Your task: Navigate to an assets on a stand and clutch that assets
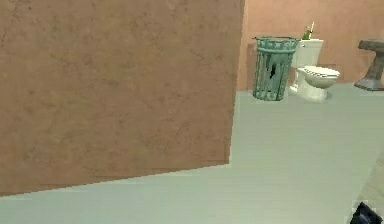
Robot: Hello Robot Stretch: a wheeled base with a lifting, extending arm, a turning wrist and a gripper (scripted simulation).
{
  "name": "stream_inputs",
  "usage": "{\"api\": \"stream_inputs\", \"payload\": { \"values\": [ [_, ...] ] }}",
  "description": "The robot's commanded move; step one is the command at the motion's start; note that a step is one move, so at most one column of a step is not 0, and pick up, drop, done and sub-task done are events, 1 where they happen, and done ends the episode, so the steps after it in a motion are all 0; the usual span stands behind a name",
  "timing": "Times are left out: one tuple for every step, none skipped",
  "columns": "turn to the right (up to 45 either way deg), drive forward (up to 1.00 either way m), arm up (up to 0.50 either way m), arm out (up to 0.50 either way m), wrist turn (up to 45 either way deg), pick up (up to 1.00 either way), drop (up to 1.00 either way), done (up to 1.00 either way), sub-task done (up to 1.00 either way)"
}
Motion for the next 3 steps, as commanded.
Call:
{"api": "stream_inputs", "payload": {
  "values": [
    [-45.0,0.0,0.0,0.0,0.0,0.0,0.0,0.0,0.0],
    [-45.0,0.0,0.0,0.0,0.0,0.0,0.0,0.0,0.0],
    [-6.0,0.0,0.0,0.0,0.0,0.0,0.0,0.0,0.0]
  ]
}}
